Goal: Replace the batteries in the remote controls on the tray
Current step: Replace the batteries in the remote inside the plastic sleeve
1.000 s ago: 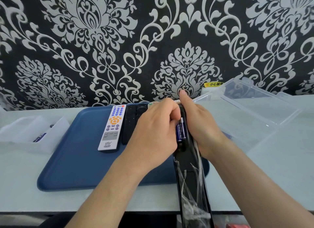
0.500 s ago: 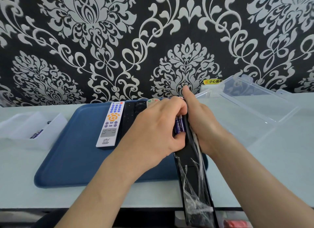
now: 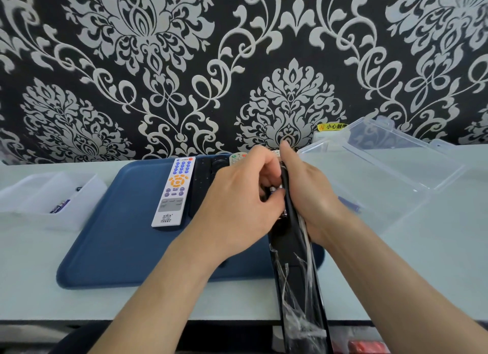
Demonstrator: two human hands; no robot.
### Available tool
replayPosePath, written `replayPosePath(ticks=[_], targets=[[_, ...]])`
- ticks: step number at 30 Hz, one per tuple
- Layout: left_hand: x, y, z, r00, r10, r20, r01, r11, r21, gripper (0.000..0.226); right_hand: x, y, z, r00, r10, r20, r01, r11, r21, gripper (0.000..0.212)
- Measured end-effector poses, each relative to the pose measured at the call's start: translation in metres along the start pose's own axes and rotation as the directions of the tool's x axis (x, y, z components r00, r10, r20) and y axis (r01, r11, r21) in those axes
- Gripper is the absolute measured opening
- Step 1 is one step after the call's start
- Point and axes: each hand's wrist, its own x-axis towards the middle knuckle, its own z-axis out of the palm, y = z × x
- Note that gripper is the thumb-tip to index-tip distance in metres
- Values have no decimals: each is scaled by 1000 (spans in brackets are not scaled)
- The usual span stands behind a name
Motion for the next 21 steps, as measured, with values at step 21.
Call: replayPosePath(ticks=[21], targets=[[2, -7, 6, 997, -4, -79, 7, 999, 38, 37, 2, -3, 2, 995, 87, -58, -72, 974, 216, 58]])
